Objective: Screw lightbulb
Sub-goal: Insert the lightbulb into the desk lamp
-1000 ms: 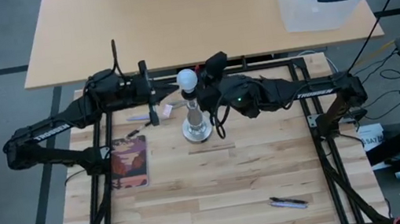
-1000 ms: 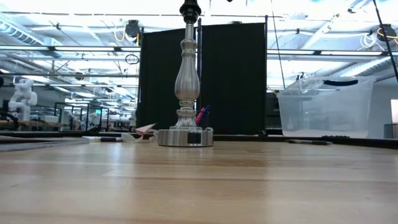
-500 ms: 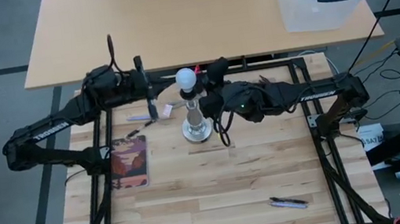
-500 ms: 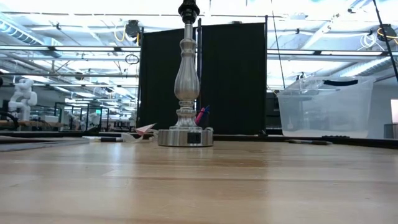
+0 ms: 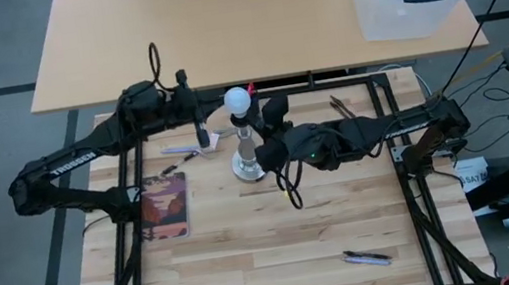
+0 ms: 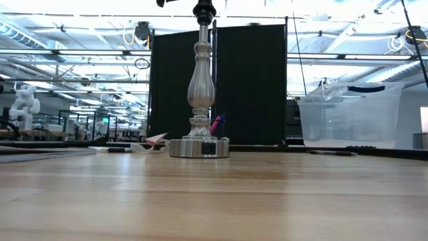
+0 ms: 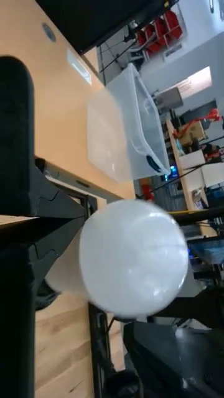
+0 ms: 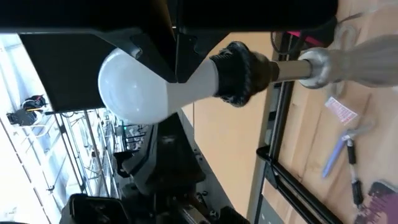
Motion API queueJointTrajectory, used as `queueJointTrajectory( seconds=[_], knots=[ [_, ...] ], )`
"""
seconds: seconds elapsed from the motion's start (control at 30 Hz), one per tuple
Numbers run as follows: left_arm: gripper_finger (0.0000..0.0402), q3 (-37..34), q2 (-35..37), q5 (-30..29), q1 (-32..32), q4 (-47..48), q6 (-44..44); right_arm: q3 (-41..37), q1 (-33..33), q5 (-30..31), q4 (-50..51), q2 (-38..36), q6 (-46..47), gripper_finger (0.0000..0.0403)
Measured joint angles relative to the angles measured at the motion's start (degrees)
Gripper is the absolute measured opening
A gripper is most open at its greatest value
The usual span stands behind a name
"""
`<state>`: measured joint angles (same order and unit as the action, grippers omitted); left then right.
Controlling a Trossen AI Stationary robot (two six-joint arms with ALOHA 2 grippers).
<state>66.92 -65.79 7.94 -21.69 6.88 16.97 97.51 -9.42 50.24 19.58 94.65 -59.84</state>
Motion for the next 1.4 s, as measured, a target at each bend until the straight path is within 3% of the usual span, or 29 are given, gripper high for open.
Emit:
queueJointTrajectory(
  seconds=[0.17, 0.33, 0.57, 0.83, 1.4],
  knots=[
    [0.0, 0.02, 3.42, 1.14, 0.07, 0.5, 0.06, -0.02, -0.08, 0.27, 5.6, -0.02, 4.59, 0.0],
    [0.0, 0.04, 5.63, 6.26, 1.41, 0.7, -0.18, -0.07, 1.9, 0.85, 8.01, 0.12, 7.38, 0.0],
    [0.0, 0.04, 3.59, 7.69, 4.88, 0.95, 0.04, -0.07, 6.92, 0.87, 3.15, 0.32, 3.12, 0.0],
    [0.0, 0.04, 0.42, 7.65, 4.07, -0.31, 0.09, -0.07, 9.39, 0.24, 0.0, 0.35, -1.31, 0.0],
    [0.0, 0.04, 0.19, 7.16, 1.14, 2.67, 0.59, -0.07, 4.09, -0.7, -0.47, 0.35, -2.09, 0.0]
  ],
)
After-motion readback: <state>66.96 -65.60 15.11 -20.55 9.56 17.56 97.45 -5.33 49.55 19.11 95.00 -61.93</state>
